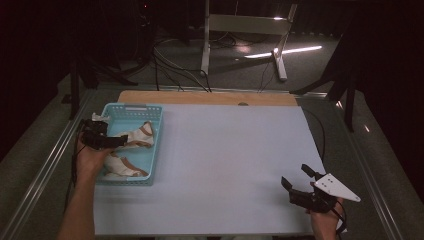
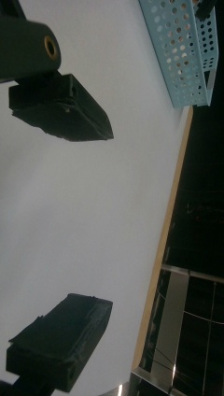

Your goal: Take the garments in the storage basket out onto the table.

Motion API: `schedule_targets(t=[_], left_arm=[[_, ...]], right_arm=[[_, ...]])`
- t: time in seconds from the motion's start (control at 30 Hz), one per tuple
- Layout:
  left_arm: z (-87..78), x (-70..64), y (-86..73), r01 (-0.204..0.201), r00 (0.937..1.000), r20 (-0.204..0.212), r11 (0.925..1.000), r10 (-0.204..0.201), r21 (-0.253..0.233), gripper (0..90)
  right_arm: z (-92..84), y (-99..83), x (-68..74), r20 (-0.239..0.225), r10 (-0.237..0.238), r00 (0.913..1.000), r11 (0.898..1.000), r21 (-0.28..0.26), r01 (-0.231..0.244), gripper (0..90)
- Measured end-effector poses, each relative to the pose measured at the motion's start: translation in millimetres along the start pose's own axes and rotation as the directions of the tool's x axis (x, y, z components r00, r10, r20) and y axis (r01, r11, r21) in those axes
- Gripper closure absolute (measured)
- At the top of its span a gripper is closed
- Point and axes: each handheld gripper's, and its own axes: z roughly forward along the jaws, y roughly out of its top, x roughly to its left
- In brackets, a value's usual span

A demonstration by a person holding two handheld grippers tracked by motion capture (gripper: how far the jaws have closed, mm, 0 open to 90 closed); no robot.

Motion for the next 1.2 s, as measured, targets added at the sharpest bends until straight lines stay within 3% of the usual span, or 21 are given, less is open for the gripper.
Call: schedule_targets(t=[0.2, 0.43, 0.47, 0.5, 0.53, 0.57, 0.6, 0.67, 0.77, 0.8, 0.83, 0.9, 0.97, 1.03, 1.2], left_arm=[[8.7, 0.3, 0.4, 0.024, 0.9996, -0.017, 0.9985, -0.023, 0.050, 16.7], [15.8, -1.4, 0.6, 0.015, 0.9995, -0.030, 0.9950, -0.012, 0.099, 20.9], [18.7, -4.1, 1.3, -0.001, 0.9973, -0.073, 0.9915, 0.011, 0.130, 20.9], [18.7, -4.5, 2.0, -0.002, 0.9962, -0.086, 0.9906, 0.014, 0.137, 28.8], [18.3, -4.5, 2.5, 0.001, 0.9957, -0.092, 0.9902, 0.012, 0.140, 28.8], [18.1, -4.5, 2.6, 0.001, 0.9964, -0.085, 0.9901, 0.011, 0.140, 38.3], [19.2, -4.0, 2.3, 0.014, 0.9982, -0.061, 0.9885, -0.005, 0.150, 40.2], [26.3, -5.6, 0.2, 0.000, 0.9988, -0.047, 0.9760, 0.010, 0.218, 43.2], [28.4, -6.5, -0.2, -0.002, 0.9992, -0.037, 0.9729, 0.011, 0.231, 46.7], [30.6, -7.3, 0.1, -0.015, 0.9993, -0.029, 0.9639, 0.024, 0.266, 58.2], [30.5, -7.4, 0.4, -0.018, 0.9995, -0.021, 0.9628, 0.024, 0.269, 64.5], [28.5, -7.7, 1.6, -0.020, 0.9997, -0.010, 0.9655, 0.024, 0.260, 77.3], [24.1, -7.1, 3.0, -0.012, 0.9999, 0.010, 0.9734, 0.010, 0.229, 84.3], [17.8, -5.1, 4.5, 0.011, 0.9993, 0.034, 0.9821, -0.018, 0.188, 86.1], [1.5, 0.4, 6.5, 0.044, 0.9957, 0.076, 0.9931, -0.052, 0.109, 87.0]], right_arm=[[-0.1, 0.1, -0.1, 0.000, 0.000, 1.0000, 1.000, 0.000, 0.000, 15.3], [0.3, 0.1, -0.1, -0.003, -0.001, 1.0000, 1.000, -0.001, 0.001, 15.3], [0.4, 0.2, 0.1, -0.004, -0.002, 1.0000, 1.000, 0.000, 0.002, 15.3], [0.6, 0.2, 0.8, -0.004, -0.003, 1.0000, 1.000, 0.002, 0.003, 15.3], [0.6, 0.2, 0.8, -0.004, -0.003, 1.0000, 1.000, 0.002, 0.003, 15.3], [0.6, 0.3, 0.9, -0.004, -0.004, 1.0000, 1.000, 0.001, 0.004, 15.3], [0.5, 0.4, 0.8, -0.004, -0.003, 1.0000, 1.000, 0.000, 0.003, 15.4], [0.4, 0.3, 0.8, -0.004, -0.003, 1.0000, 1.000, 0.000, 0.003, 15.4], [0.4, 0.3, 0.9, -0.004, -0.004, 1.0000, 1.000, 0.001, 0.004, 15.4], [0.3, 0.4, 0.8, -0.005, -0.004, 1.0000, 1.000, 0.000, 0.004, 15.4], [0.3, 0.4, 0.7, -0.004, -0.004, 1.0000, 1.000, 0.000, 0.004, 15.4], [0.2, 0.4, 0.2, -0.004, -0.005, 1.0000, 1.000, -0.001, 0.005, 15.4], [-0.4, 0.3, -0.2, -0.003, -0.002, 1.0000, 1.000, -0.002, 0.002, 15.4], [-0.5, 0.2, -0.5, -0.002, -0.001, 1.0000, 1.000, -0.002, 0.001, 15.5], [-0.6, 0.2, -0.4, -0.003, -0.002, 1.0000, 1.000, 0.000, 0.002, 15.9]])
